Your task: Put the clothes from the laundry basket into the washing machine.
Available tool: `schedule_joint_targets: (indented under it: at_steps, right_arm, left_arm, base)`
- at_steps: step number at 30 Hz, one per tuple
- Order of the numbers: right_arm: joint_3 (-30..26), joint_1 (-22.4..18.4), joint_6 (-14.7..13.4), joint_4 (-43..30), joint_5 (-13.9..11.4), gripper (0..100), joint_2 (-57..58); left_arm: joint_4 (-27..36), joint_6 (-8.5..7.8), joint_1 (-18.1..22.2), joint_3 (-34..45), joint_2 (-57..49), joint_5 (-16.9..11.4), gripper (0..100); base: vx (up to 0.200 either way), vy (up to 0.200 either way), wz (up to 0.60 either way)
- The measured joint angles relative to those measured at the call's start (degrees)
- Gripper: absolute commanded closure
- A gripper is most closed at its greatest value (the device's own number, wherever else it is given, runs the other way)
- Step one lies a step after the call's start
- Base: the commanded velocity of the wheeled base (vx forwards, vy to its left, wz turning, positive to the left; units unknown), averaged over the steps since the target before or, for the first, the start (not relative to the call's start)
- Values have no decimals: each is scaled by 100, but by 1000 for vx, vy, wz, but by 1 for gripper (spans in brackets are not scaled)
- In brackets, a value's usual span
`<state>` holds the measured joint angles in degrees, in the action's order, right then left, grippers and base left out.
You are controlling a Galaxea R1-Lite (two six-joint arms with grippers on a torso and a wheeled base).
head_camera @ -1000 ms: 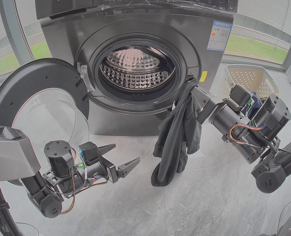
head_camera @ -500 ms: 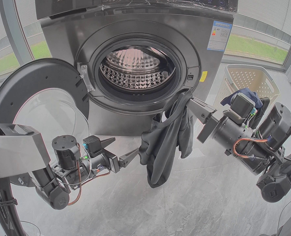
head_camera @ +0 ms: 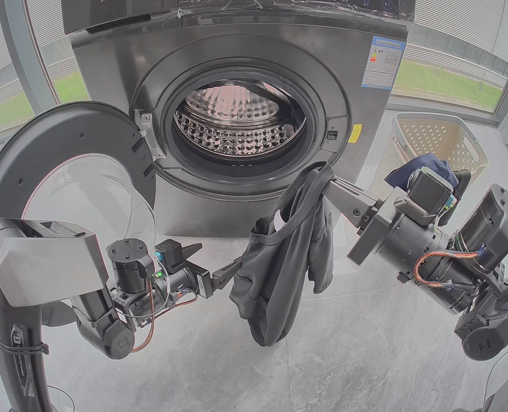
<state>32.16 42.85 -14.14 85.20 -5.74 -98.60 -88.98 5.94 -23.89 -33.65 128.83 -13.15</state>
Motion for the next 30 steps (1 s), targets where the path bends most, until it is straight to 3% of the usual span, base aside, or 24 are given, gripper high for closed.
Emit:
schedule_joint_targets:
  at_steps: [15, 30]
  right_arm:
    - [20, 166, -9, 4, 44, 100, -13]
    - [61, -84, 27, 113, 79, 100, -230]
  left_arm:
    - [0, 73, -138, -863, 499, -74, 0]
    - [-2, 30, -692, -603, 361, -102, 0]
  base:
    - [0, 0, 0]
    - [0, 0, 0]
